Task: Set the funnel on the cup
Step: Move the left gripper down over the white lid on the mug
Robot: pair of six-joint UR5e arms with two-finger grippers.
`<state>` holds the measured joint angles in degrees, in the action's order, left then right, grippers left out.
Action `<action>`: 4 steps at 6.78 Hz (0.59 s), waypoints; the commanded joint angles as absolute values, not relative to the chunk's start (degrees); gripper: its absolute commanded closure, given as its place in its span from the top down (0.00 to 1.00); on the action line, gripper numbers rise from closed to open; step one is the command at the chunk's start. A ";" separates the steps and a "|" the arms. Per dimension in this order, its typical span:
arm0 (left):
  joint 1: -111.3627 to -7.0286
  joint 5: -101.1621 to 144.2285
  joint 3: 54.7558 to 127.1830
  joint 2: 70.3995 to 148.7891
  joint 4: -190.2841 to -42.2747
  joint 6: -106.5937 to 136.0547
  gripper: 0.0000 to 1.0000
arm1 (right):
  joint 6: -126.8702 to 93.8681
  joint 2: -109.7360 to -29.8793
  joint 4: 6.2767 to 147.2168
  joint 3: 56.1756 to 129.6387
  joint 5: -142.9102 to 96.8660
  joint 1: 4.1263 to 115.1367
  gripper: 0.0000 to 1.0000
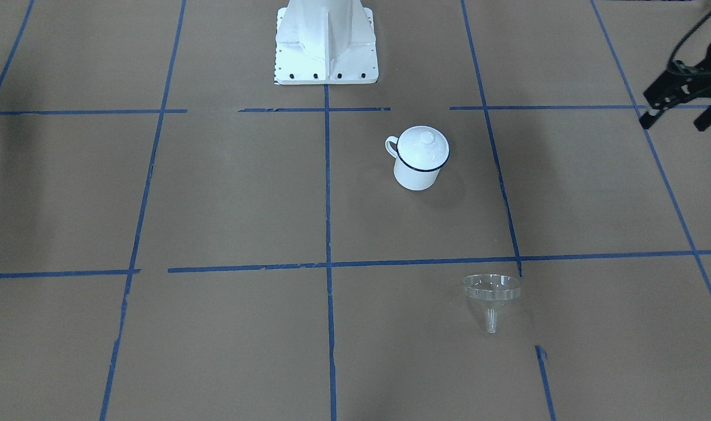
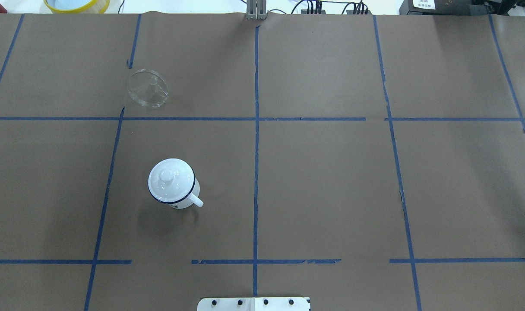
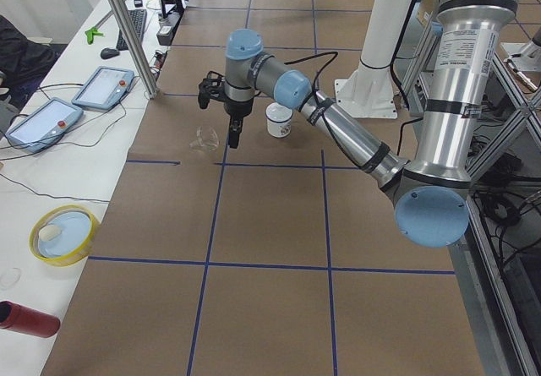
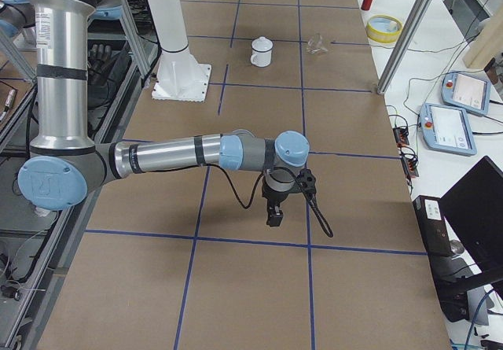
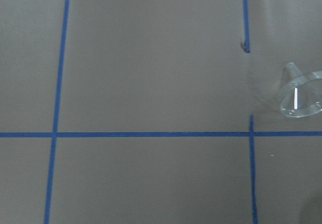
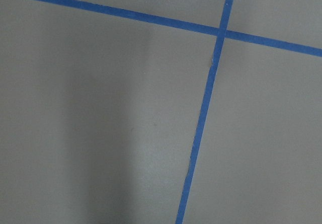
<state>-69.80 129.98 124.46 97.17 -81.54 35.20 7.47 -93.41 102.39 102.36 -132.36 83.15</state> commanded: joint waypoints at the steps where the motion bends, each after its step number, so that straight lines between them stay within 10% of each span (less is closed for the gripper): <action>1: -58.84 125.35 129.62 97.29 -81.83 45.32 1.00 | 7.47 -93.43 102.39 102.31 -132.36 83.14 1.00; 4: -45.39 117.18 130.08 103.77 -78.51 56.15 1.00 | 7.47 -93.43 102.39 102.39 -132.36 83.14 1.00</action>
<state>-50.42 119.78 130.30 100.93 -80.77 53.05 7.47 -93.43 102.39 102.38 -132.37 83.15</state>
